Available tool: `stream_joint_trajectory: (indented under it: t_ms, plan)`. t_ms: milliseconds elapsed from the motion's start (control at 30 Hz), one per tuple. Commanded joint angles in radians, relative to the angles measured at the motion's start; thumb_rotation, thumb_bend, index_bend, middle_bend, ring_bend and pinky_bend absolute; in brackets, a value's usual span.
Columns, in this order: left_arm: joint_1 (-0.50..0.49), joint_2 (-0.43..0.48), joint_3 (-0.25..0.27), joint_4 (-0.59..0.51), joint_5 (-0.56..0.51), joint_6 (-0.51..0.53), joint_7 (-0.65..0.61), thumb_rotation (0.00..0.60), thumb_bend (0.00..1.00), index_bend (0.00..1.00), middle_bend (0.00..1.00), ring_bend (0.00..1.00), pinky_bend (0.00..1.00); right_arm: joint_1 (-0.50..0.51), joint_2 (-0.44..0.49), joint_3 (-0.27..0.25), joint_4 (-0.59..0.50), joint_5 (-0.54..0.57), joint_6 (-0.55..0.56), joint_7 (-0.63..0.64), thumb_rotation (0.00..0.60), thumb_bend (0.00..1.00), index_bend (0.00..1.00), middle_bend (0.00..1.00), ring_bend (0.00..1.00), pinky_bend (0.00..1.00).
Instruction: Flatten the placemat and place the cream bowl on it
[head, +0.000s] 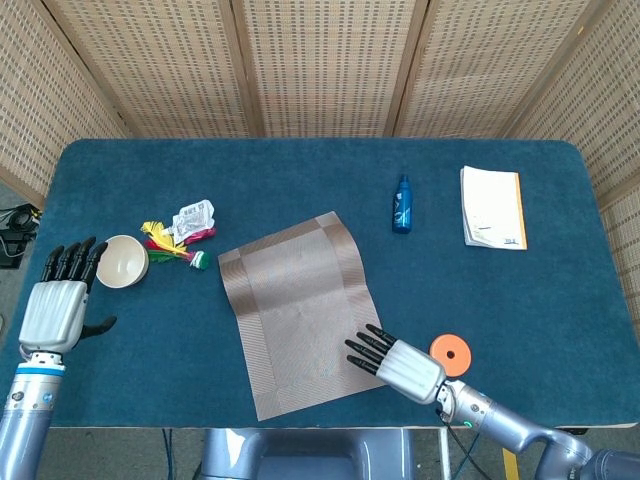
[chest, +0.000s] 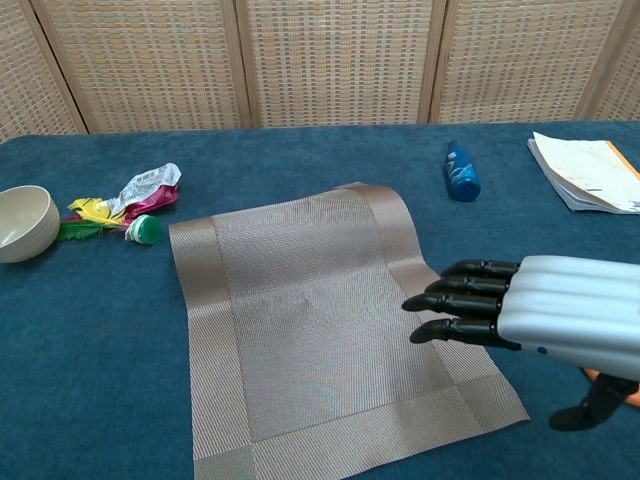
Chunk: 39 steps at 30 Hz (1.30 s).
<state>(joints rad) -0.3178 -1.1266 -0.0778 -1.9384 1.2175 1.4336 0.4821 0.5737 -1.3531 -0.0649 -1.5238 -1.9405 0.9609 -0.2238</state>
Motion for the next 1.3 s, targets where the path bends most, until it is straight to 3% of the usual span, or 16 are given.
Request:
stream_joint_trajectory:
  t_ms: [33,900,967,1300]
  plan:
    - [0.000,-0.003,0.001,0.010,0.008,-0.004,0.003,0.600,0.00,0.00,0.00,0.00,0.00,0.009,-0.023,-0.003,0.024,0.017,-0.012,-0.005,0.600,0.00,0.13,0.00,0.00,0.00]
    - [0.011,0.014,-0.014,0.008,0.020,-0.041,-0.044,0.600,0.00,0.00,0.00,0.00,0.00,0.054,-0.140,-0.008,0.092,0.105,-0.041,-0.087,0.600,0.00,0.14,0.00,0.00,0.00]
    - [0.011,0.016,-0.015,0.009,0.022,-0.043,-0.045,0.600,0.00,0.00,0.00,0.00,0.00,0.057,-0.144,-0.006,0.097,0.109,-0.037,-0.086,0.600,0.03,0.13,0.00,0.00,0.00]
    - [0.013,0.016,-0.017,0.012,0.031,-0.049,-0.052,0.600,0.00,0.00,0.00,0.00,0.00,0.082,-0.157,-0.006,0.119,0.121,-0.019,-0.048,0.600,0.43,0.13,0.00,0.00,0.00]
